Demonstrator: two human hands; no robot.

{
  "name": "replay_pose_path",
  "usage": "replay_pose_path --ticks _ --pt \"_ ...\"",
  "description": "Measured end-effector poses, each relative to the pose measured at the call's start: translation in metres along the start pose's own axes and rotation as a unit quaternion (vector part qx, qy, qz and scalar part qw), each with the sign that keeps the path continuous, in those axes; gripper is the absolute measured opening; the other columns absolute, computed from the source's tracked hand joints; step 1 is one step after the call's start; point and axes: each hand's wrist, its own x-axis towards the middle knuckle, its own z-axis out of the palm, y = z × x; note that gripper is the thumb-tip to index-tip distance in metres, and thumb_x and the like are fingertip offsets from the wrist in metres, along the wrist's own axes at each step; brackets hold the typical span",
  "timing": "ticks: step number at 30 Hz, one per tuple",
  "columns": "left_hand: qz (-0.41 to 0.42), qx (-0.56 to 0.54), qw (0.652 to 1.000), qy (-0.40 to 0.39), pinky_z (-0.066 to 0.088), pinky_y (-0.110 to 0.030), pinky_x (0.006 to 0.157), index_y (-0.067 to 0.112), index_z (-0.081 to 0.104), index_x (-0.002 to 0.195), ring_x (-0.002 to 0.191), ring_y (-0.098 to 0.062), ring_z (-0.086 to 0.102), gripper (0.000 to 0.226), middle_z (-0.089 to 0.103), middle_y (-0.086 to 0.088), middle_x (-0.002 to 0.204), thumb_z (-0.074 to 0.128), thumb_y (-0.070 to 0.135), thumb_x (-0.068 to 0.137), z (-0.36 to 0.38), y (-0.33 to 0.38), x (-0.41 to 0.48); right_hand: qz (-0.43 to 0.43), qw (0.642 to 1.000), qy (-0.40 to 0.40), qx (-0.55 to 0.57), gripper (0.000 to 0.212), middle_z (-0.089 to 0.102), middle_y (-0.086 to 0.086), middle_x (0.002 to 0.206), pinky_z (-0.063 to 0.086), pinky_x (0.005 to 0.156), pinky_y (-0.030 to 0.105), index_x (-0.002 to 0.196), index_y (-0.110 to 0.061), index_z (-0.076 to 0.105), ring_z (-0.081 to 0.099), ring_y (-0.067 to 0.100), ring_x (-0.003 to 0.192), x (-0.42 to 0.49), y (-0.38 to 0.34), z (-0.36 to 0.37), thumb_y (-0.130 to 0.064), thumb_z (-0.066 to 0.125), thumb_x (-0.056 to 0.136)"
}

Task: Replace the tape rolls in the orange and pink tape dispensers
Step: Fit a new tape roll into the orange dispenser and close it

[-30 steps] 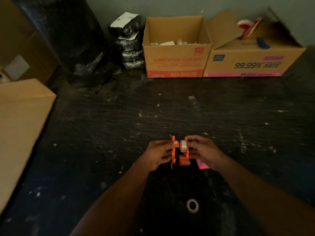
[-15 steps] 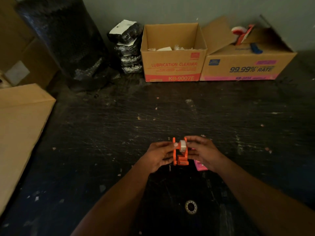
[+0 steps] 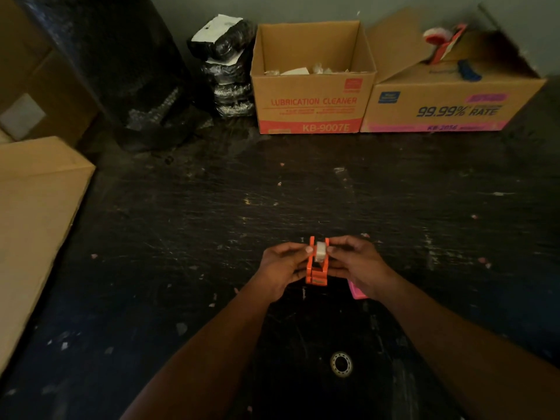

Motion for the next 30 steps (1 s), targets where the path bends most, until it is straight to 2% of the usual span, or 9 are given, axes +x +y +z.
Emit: replay_pose_path --ticks 7,11,13,16,19,22,26,28,30 --pt "-0.015 0.028 0.999 0.018 0.063 -0.041 0.088 0.009 0.07 0.116 0.096 -0.024 0.078 0.023 0.079 -0.011 0.107 0.069 0.015 0.094 -0.005 -0.005 0.009 0.001 0.998 0.025 -0.052 0.02 0.076 0.015 0.107 0.062 0.084 0.045 0.112 -0.008 0.066 0.076 0.028 0.097 0.003 0.0 0.004 -0.004 0.064 0.092" --pt "-0.029 0.056 0.998 0.031 0.063 -0.034 0.079 0.013 0.074 0.109 0.095 -0.023 0.078 0.016 0.079 -0.013 0.108 0.062 0.012 0.098 -0.003 -0.018 0.017 0.011 0.987 0.09 -0.134 0.009 0.074 0.014 0.104 0.063 0.082 0.046 0.093 -0.017 0.07 0.074 0.026 0.095 0.009 0.01 0.015 -0.009 0.069 0.09" --pt "-0.027 0.065 0.997 0.025 0.062 -0.031 0.077 0.011 0.074 0.111 0.095 -0.022 0.076 0.02 0.078 -0.014 0.109 0.06 0.006 0.098 -0.002 -0.023 0.017 0.003 0.975 0.124 -0.182 0.013 0.074 0.011 0.096 0.063 0.078 0.049 0.081 -0.023 0.069 0.073 0.025 0.089 0.013 0.016 0.021 -0.013 0.072 0.088" --pt "-0.028 0.094 0.995 -0.007 0.061 -0.023 0.068 0.011 0.075 0.107 0.085 -0.013 0.075 0.027 0.079 -0.007 0.099 0.054 -0.002 0.098 -0.002 -0.027 0.016 0.019 0.958 0.145 -0.247 0.008 0.067 0.001 0.083 0.065 0.068 0.043 0.088 -0.021 0.072 0.067 0.017 0.077 0.012 0.017 0.024 -0.016 0.067 0.092" --pt "-0.03 0.12 0.992 -0.024 0.059 -0.02 0.065 0.02 0.076 0.094 0.081 -0.009 0.075 0.031 0.078 -0.001 0.09 0.057 -0.005 0.093 -0.003 -0.032 0.018 0.031 0.948 0.126 -0.29 0.016 0.07 0.005 0.092 0.064 0.075 0.046 0.085 -0.027 0.071 0.07 0.021 0.085 0.013 0.021 0.025 -0.017 0.062 0.095" --pt "-0.03 0.127 0.991 -0.015 0.06 -0.024 0.07 0.021 0.076 0.092 0.086 -0.014 0.077 0.035 0.079 -0.007 0.097 0.054 -0.006 0.093 -0.003 -0.036 0.022 0.047 0.947 0.119 -0.296 0.016 0.074 0.011 0.107 0.063 0.08 0.047 0.093 -0.025 0.072 0.072 0.025 0.093 0.013 0.024 0.025 -0.015 0.059 0.095" --pt "-0.022 0.15 0.988 0.03 0.061 -0.029 0.075 0.012 0.073 0.117 0.093 -0.02 0.076 0.031 0.076 -0.013 0.111 0.049 0.003 0.099 -0.004 -0.043 0.033 0.031 0.948 0.123 -0.292 0.024 0.071 0.008 0.11 0.061 0.085 0.047 0.116 -0.012 0.069 0.07 0.024 0.099 0.006 0.023 0.024 -0.012 0.056 0.096" --pt "-0.013 0.158 0.986 0.039 0.063 -0.032 0.075 0.016 0.065 0.131 0.096 -0.023 0.076 0.033 0.074 -0.014 0.118 0.053 0.009 0.1 -0.004 -0.044 0.037 -0.015 0.931 0.15 -0.332 0.021 0.072 0.007 0.107 0.057 0.091 0.039 0.111 -0.01 0.071 0.067 0.018 0.096 -0.004 0.024 0.026 -0.009 0.058 0.094" --pt "0.005 0.194 0.98 0.036 0.064 -0.032 0.073 0.026 0.054 0.143 0.098 -0.023 0.076 0.044 0.07 -0.01 0.125 0.057 0.016 0.1 -0.005 -0.043 0.038 -0.063 0.904 0.191 -0.377 0.016 0.074 0.007 0.099 0.054 0.085 0.031 0.1 -0.008 0.073 0.066 0.015 0.09 -0.016 0.028 0.029 -0.007 0.059 0.092"
